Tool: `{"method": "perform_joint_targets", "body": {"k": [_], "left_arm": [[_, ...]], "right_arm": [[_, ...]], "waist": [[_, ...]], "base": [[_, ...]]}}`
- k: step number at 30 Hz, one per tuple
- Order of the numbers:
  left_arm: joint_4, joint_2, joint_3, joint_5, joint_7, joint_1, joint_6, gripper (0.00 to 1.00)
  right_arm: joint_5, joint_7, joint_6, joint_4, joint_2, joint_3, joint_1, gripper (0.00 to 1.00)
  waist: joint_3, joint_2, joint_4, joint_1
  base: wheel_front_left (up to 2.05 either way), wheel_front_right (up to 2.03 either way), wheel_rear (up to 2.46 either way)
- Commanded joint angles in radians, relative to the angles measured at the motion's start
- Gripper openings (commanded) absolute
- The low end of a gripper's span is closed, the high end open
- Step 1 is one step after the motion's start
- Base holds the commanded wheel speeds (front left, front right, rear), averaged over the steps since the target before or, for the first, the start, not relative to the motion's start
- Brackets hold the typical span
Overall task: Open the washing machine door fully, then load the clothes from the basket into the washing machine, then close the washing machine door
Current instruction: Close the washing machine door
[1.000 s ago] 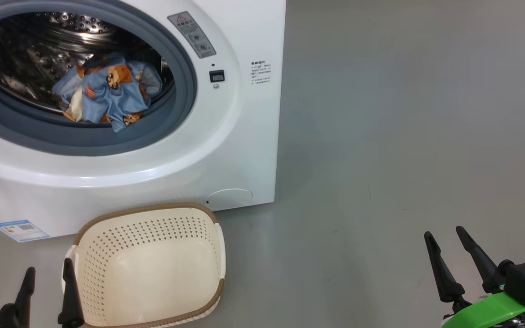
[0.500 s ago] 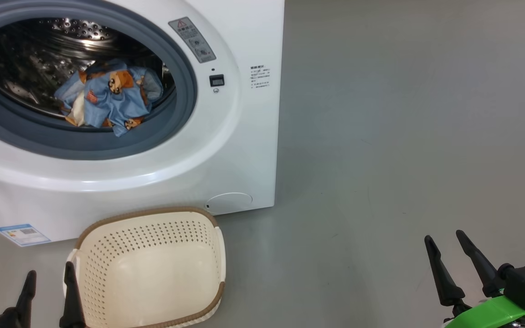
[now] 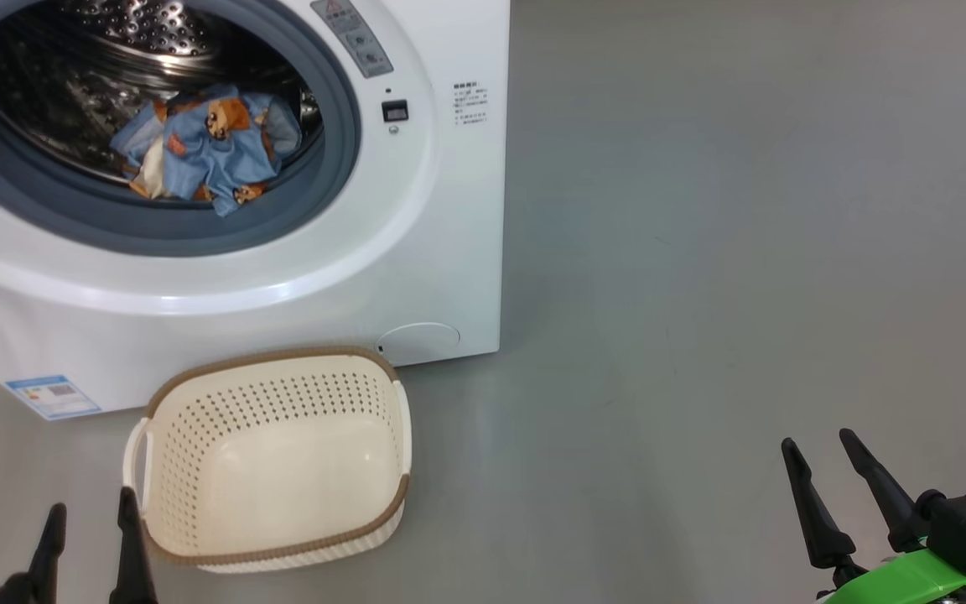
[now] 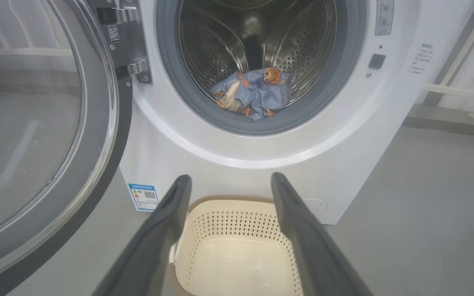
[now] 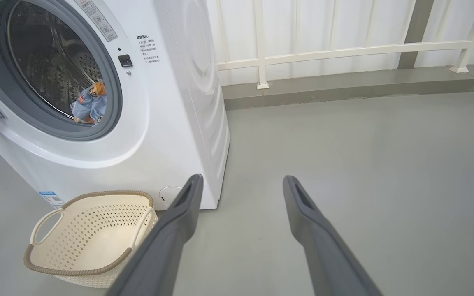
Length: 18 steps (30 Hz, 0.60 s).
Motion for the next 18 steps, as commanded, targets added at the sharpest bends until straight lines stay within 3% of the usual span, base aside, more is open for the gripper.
{"method": "perform_joint_targets", "body": {"k": [1, 18], "left_arm": [[-0.031, 0.015, 0.031, 0.001, -0.006, 0.0, -0.002, 1.0], [-0.035, 0.017, 0.021, -0.011, -0.006, 0.004, -0.002, 1.0]], "right_arm": [[0.005, -0.005, 0.002, -0.023, -0.016, 0.016, 0.005, 1.0], [0.004, -0.005, 0.002, -0.028, -0.022, 0.007, 0.014, 1.0]], "waist": [[-0.003, 0.0, 0.001, 0.0], [-0.02, 0.0, 0.048, 0.0]], "base": [[-0.91, 0.91, 0.0], [-0.15, 0.15, 0.0]]}}
